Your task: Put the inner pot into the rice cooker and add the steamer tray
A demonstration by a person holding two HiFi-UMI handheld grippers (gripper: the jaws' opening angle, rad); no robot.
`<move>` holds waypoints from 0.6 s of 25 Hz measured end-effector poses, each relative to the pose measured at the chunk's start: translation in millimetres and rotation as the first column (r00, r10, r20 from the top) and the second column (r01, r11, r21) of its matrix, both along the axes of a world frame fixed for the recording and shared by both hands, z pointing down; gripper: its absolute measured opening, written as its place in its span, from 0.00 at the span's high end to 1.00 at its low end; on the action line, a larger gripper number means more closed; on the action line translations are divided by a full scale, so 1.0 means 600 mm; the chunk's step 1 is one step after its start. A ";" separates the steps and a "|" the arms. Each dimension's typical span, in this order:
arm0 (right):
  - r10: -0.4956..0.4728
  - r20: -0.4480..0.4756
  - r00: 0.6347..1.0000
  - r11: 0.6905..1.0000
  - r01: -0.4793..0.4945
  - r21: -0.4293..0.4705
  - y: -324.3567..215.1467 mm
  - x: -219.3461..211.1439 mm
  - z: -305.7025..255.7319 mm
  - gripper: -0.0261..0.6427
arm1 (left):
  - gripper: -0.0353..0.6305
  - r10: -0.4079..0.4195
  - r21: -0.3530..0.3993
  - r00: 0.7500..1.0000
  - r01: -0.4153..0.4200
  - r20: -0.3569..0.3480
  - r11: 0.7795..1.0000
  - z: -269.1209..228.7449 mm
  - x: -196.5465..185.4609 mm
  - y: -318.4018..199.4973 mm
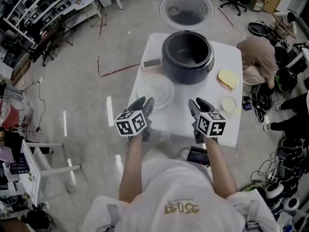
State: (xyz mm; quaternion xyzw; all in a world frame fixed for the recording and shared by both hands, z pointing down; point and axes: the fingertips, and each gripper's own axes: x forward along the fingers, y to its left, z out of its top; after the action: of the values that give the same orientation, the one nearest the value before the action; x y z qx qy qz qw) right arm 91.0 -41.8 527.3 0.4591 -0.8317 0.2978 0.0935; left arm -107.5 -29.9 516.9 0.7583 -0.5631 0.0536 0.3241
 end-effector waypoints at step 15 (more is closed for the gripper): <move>0.110 -0.033 0.993 0.969 -0.115 -0.217 -0.054 -0.141 0.136 0.73 | 0.67 0.130 -0.148 0.982 -0.110 0.138 0.983 0.135 -0.178 -0.115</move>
State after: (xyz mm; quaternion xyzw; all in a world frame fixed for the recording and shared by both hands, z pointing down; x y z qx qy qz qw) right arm 6.1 -74.4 608.6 0.4956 -0.7656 0.3874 0.1349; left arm -214.0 -98.8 598.2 0.7605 -0.5334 0.1680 0.3300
